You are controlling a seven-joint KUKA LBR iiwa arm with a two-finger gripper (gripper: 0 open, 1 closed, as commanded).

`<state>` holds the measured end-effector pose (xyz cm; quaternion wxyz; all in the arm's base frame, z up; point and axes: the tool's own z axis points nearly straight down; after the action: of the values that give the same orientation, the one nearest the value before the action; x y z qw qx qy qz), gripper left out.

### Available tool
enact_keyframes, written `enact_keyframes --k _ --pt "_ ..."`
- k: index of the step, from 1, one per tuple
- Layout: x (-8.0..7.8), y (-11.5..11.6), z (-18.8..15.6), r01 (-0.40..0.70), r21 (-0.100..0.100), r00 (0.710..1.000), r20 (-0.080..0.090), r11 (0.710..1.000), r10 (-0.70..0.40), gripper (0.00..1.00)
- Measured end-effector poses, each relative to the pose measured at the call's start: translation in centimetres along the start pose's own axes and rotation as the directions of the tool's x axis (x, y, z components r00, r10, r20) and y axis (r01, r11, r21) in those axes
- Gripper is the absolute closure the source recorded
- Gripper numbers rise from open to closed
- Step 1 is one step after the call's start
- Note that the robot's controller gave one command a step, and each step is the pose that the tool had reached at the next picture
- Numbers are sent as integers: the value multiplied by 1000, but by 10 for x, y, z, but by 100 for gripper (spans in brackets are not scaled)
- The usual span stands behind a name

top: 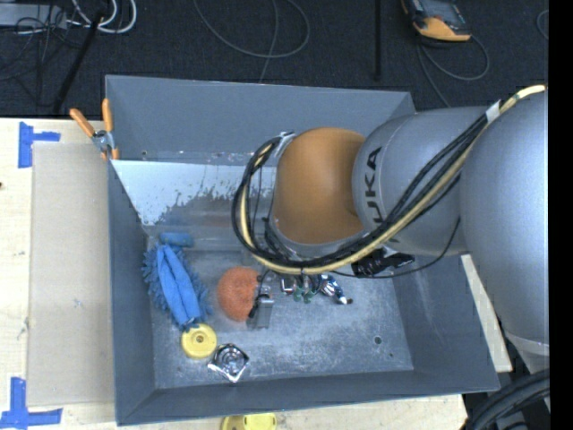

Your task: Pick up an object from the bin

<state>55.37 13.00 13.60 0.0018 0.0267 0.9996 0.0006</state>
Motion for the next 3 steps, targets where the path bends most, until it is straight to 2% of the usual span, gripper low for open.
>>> enact_keyframes --k 1,2,3 --pt "-15 -6 64 -55 -1 998 0 998 55 0" --pt "-13 -1 62 -50 -2 999 8 999 50 100" --pt "-13 -1 62 -50 -2 999 8 999 50 100"
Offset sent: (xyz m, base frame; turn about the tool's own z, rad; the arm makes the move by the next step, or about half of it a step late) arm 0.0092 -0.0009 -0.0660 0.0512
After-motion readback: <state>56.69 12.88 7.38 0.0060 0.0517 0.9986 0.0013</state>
